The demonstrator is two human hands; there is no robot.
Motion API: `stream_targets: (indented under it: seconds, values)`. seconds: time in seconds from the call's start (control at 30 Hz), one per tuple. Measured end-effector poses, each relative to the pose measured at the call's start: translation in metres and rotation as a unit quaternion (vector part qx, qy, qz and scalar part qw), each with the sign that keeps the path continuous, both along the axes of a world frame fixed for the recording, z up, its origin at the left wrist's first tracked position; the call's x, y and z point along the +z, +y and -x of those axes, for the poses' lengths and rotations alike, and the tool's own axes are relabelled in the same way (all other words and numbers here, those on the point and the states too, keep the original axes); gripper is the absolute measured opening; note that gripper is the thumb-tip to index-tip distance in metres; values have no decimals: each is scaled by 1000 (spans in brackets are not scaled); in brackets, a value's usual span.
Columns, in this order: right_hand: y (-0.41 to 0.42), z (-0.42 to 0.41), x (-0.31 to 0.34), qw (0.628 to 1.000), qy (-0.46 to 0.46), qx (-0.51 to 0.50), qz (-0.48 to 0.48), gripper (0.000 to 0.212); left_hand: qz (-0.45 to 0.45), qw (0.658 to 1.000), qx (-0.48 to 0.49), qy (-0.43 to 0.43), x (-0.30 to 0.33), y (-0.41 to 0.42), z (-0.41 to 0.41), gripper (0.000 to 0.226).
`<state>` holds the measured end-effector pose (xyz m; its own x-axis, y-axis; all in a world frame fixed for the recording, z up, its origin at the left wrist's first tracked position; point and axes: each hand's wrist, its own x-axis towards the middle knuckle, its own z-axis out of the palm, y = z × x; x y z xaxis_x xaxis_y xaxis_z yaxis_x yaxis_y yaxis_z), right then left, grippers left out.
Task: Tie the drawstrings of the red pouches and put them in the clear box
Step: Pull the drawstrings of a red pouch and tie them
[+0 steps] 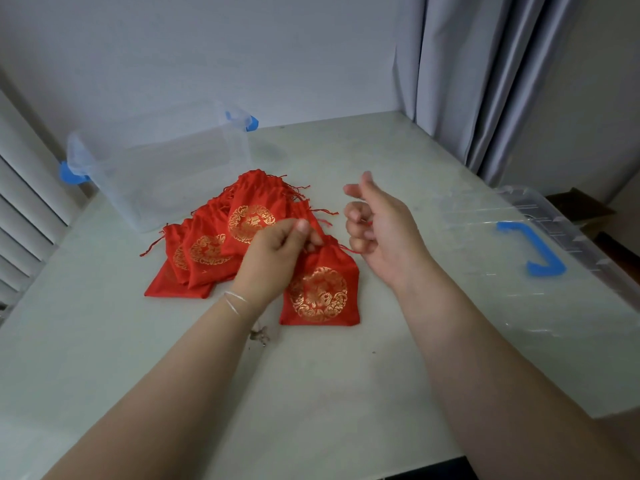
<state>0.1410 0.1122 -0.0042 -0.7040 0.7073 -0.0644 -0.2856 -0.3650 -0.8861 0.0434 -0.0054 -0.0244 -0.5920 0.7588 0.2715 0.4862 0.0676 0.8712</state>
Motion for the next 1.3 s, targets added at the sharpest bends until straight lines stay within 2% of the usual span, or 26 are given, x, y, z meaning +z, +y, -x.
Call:
stream_targets:
  seconds: [0.07, 0.13, 0.2, 0.3, 0.37, 0.4, 0.47, 0.53, 0.63, 0.8, 0.93, 1.03, 1.07, 1.17, 1.3]
  values:
    - [-7, 0, -1, 980, -89, 22, -179, 21, -48, 995, 19, -82, 9, -3, 3, 37]
    - [-13, 5, -7, 931, -147, 58, -328, 23, -67, 992, 33, -101, 17, -7, 5, 39]
    - [-17, 11, -16, 892, -183, 84, -404, 23, -76, 993, 32, -79, 23, -10, 7, 39]
    - [-19, 15, -23, 877, -173, 94, -439, 8, -98, 994, -12, -35, 27, -14, 4, 34]
    - [-20, 15, -20, 887, -152, 107, -422, 10, -109, 993, -30, -16, 25, -12, 0, 24]
    - [-21, 14, -18, 897, -136, 112, -406, 10, -113, 992, -37, -35, 22, -10, 0, 20]
    - [-21, 11, -14, 926, -98, 105, -348, 17, -104, 988, -60, -93, 16, -9, 2, 34]
    - [-21, 8, -10, 947, -64, 95, -301, 21, -71, 989, -81, -105, 10, -9, 6, 38]
    - [-23, 8, -12, 949, -52, 93, -298, 23, -55, 987, -92, -120, 11, -11, 8, 32]
    - [-21, 6, -13, 952, -50, 65, -295, 23, -15, 982, -113, -154, 6, -13, 12, 40]
    - [-23, 4, -13, 966, -48, 77, -241, 28, -13, 974, -146, -172, 3, -13, 12, 29]
    - [-21, 6, -12, 982, -22, 78, -171, 26, -33, 958, -164, -235, 5, -14, 15, 25]
    - [-19, 5, -11, 987, -15, 74, -144, 26, -31, 957, -166, -237, 7, -15, 17, 23]
    - [-11, 1, -8, 995, 10, 66, -69, 28, -1, 974, -160, -160, 10, -18, 17, 16]
    - [-12, 2, -7, 997, 9, 71, -17, 28, 31, 981, -155, -109, 14, -18, 8, 12]
